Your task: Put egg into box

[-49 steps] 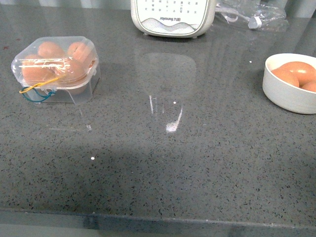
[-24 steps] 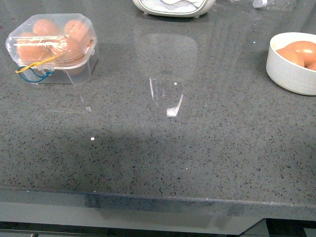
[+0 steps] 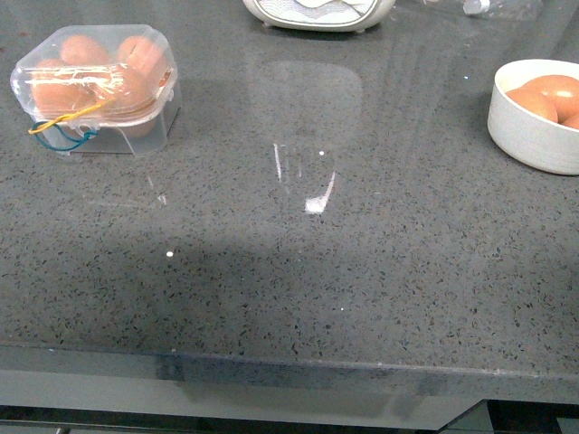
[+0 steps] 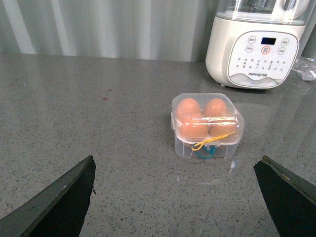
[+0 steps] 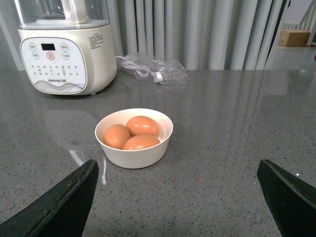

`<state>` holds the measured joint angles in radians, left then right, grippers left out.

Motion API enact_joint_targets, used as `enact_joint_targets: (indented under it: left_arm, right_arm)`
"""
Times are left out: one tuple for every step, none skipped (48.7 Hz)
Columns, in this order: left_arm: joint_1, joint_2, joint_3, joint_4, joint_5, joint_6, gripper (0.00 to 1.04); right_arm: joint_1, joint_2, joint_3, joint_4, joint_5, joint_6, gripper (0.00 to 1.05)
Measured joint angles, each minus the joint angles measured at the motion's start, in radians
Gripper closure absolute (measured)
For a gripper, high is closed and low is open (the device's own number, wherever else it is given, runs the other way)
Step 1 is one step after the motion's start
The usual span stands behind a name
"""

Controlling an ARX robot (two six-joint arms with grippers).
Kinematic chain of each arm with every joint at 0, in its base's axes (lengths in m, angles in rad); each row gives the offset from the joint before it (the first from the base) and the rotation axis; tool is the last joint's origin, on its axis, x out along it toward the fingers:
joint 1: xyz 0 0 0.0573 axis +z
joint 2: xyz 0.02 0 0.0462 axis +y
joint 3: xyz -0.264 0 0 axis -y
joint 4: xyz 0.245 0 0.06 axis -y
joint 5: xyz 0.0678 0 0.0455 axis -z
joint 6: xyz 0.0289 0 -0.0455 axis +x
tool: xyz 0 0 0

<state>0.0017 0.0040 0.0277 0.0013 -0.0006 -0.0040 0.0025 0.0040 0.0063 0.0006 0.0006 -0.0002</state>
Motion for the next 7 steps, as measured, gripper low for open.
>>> enact_joint_targets:
  left_arm:
    - [0.000, 0.000, 0.000, 0.000, 0.000, 0.000, 0.07]
    - [0.000, 0.000, 0.000, 0.000, 0.000, 0.000, 0.07]
    - [0.000, 0.000, 0.000, 0.000, 0.000, 0.000, 0.07]
    - [0.000, 0.000, 0.000, 0.000, 0.000, 0.000, 0.07]
    - [0.000, 0.000, 0.000, 0.000, 0.000, 0.000, 0.07]
    - [0.000, 0.000, 0.000, 0.000, 0.000, 0.000, 0.07]
    - [0.000, 0.000, 0.000, 0.000, 0.000, 0.000, 0.07]
  right_arm:
    - [0.000, 0.000, 0.000, 0.000, 0.000, 0.000, 0.07]
    - [0.000, 0.000, 0.000, 0.000, 0.000, 0.000, 0.07]
    - [0.000, 0.000, 0.000, 0.000, 0.000, 0.000, 0.07]
    - [0.000, 0.000, 0.000, 0.000, 0.000, 0.000, 0.07]
    - [0.000, 0.000, 0.000, 0.000, 0.000, 0.000, 0.07]
    - [0.000, 0.000, 0.000, 0.000, 0.000, 0.000, 0.07]
    - [0.000, 0.000, 0.000, 0.000, 0.000, 0.000, 0.07]
